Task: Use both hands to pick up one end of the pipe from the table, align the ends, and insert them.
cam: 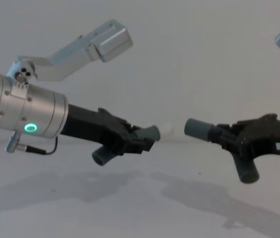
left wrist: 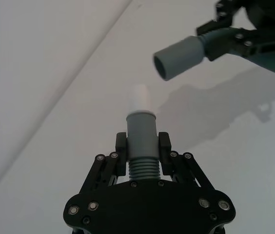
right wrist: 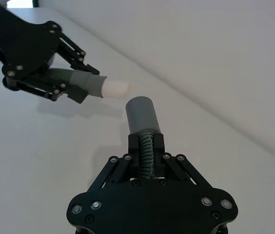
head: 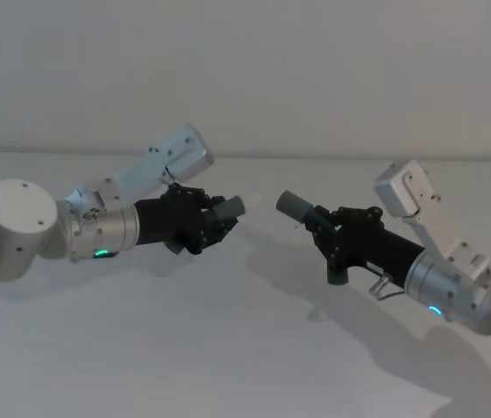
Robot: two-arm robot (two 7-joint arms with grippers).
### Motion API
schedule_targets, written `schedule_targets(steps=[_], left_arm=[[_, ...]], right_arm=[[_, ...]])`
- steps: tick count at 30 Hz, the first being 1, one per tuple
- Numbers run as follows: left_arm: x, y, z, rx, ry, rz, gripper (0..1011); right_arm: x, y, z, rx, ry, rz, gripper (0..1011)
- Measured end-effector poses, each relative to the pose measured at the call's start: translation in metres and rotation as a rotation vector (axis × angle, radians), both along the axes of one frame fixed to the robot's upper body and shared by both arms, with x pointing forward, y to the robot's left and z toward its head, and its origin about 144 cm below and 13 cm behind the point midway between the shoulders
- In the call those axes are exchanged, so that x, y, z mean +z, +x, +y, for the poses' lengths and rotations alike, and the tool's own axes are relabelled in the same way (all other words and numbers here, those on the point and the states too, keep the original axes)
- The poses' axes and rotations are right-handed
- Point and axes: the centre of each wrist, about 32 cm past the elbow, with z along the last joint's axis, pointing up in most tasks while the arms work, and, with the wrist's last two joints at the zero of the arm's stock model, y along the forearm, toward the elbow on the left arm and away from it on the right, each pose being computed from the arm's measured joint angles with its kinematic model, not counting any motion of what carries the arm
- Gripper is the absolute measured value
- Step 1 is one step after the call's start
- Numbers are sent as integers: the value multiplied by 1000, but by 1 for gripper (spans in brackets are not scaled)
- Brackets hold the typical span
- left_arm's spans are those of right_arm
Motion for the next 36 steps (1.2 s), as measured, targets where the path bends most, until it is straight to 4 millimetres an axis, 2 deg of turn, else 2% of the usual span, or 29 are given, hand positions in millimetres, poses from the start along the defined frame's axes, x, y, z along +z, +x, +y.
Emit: schedule_targets(steps=[9,21,36], left_arm=[[13,8,5,-142,73,-97,371],[26,16,9,-273,171,-202,371],[33,20,11,-335,221,-248,371]], right_arm=[[8,13,-20,96,-83,-121,148],[17,26,-49,162,-198,-179,147],[28,23,-77,268,-269,-149,147]])
